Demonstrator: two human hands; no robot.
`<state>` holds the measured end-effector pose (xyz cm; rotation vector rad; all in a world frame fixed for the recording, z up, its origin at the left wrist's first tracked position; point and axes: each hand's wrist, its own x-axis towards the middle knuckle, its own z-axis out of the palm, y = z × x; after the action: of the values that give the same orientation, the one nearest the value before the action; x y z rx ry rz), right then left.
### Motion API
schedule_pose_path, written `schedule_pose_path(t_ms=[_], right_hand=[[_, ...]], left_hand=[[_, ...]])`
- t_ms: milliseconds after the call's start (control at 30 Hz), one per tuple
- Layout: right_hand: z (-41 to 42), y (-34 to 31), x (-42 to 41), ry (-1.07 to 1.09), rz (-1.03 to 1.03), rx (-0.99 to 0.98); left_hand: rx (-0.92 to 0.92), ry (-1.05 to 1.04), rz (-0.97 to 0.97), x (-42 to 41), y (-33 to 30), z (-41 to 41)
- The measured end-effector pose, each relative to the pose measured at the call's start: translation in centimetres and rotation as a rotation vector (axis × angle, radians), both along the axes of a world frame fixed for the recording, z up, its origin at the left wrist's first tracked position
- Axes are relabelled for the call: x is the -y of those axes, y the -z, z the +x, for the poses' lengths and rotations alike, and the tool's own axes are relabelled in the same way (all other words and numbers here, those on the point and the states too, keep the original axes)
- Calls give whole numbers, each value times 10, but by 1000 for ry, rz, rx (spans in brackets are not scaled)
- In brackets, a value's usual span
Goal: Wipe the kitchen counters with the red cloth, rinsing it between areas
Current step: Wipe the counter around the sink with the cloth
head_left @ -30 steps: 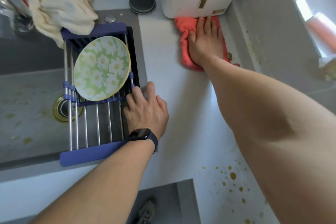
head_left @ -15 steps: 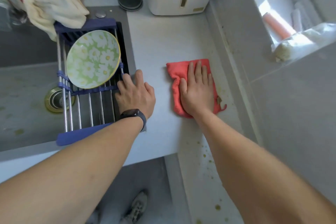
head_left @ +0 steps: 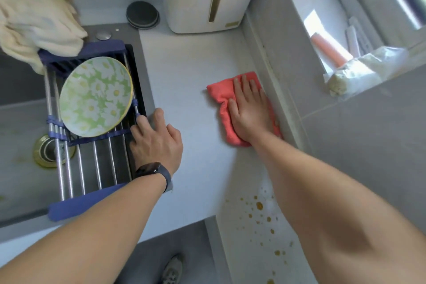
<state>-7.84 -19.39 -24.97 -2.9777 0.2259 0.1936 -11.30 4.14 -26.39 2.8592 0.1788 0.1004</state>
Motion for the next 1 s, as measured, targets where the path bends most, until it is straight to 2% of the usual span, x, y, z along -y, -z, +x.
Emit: schedule_pose_path(t_ms=[200, 633, 800, 1000], right_hand=[[63, -1, 15, -42, 21, 14], [158, 5, 2, 48, -8, 70], [133, 9, -2, 81, -2, 73], [17, 6, -2, 131, 32, 65]], left_hand=[[0, -4, 13, -1, 3, 2], [41, 2, 35, -1, 11, 3], [41, 4, 37, -2, 10, 2], [4, 14, 18, -2, 5, 1]])
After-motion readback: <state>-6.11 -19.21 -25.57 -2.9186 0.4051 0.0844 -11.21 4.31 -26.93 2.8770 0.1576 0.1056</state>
